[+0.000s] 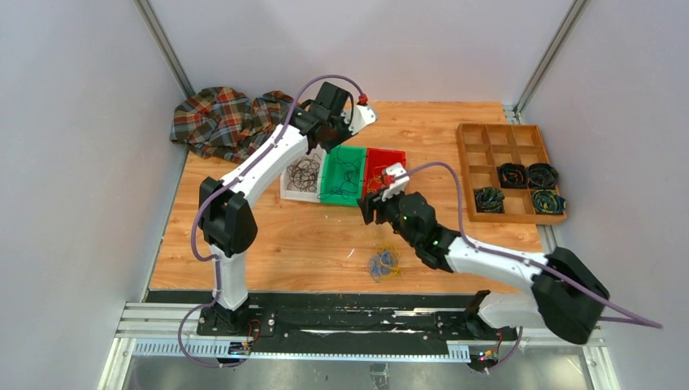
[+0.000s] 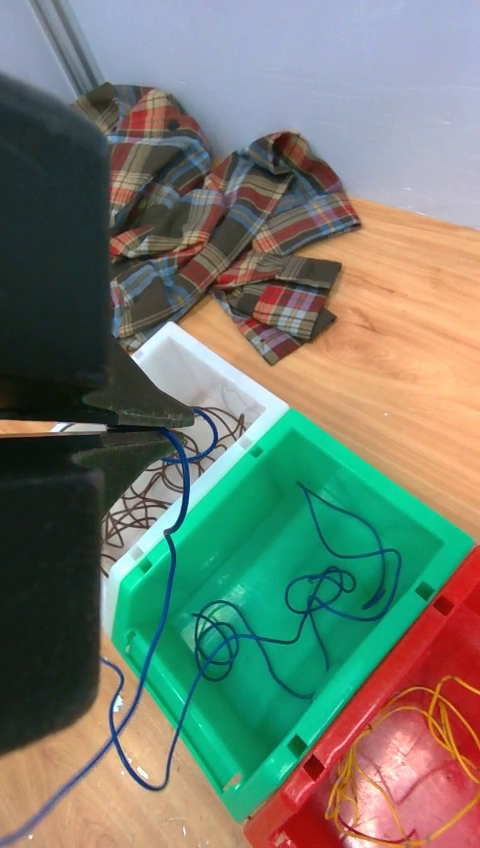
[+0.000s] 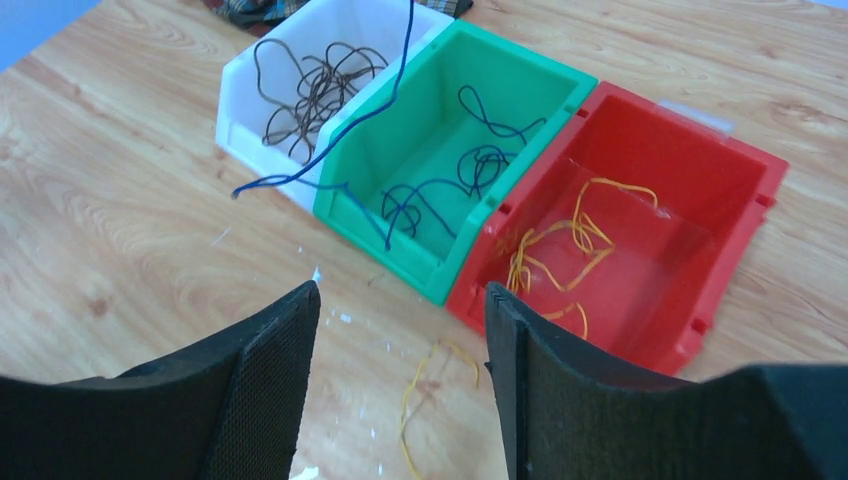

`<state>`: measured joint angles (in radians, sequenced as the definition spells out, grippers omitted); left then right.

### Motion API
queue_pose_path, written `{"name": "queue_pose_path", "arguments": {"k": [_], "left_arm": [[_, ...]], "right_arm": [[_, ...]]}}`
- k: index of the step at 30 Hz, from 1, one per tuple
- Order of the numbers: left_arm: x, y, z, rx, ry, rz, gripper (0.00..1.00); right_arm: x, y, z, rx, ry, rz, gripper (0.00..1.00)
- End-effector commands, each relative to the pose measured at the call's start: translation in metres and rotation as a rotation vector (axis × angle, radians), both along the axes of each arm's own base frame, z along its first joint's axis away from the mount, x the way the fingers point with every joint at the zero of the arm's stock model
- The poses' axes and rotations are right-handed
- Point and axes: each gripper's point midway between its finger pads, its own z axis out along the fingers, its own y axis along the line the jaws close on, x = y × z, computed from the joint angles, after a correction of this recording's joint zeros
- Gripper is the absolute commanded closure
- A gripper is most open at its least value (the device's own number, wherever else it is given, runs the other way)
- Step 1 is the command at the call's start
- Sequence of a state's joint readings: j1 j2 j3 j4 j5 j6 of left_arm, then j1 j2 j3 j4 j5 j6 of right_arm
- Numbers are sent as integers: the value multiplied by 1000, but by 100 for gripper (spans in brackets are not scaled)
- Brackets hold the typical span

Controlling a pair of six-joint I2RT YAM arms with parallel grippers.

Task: Untangle the cables
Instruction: Place the cable in the bin.

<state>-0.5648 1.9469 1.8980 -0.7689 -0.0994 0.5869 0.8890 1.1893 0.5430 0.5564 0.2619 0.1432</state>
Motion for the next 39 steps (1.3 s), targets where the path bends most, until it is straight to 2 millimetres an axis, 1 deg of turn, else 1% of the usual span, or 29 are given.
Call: {"name": "queue_pose_path", "arguments": {"k": [1,3,5,7,9,13,16,17,19,23,25,27,29,32,36,39], "left_arm": [[14,0,14,-32,-45,19,99],[19,-1,11,-39,-42,19,99],[22,-6,9,-54,-34,15,99],[25,-13,10,-82,-30,6,99],[29,-20,9,-108,-21,10,99],[32,-31,16,-165,-9,15,99],[29,-36,24,-203,4,15,99],[28,-37,25,-211,5,16,99],[24,-37,25,-218,16,15,100],[20,-35,24,-214,25,10,100],[18,-34,23,-214,31,10,100],[15,-34,21,-214,43,7,99],[12,-32,21,-209,44,9,100],[11,-26,23,-194,36,12,99],[11,-17,30,-181,25,22,100],[11,-8,31,-185,39,41,100]], "right_arm": [[34,30,36,161,-66,67,41],[39,43,38,162,-83,111,46],[39,56,47,180,-97,159,47],[40,62,52,183,-101,179,45],[44,63,53,178,-107,173,42],[51,71,49,174,-104,176,35],[66,77,43,168,-95,131,32],[73,78,44,174,-101,107,32],[87,79,35,147,-89,38,33],[113,68,19,61,-118,-118,41],[125,71,7,27,-123,-130,51],[133,75,0,-14,-132,-134,65],[142,74,-12,-57,-133,-144,78],[149,73,-29,-104,-127,-141,92],[157,67,-50,-131,-108,-125,99],[159,70,-56,-138,-105,-87,99]]}}
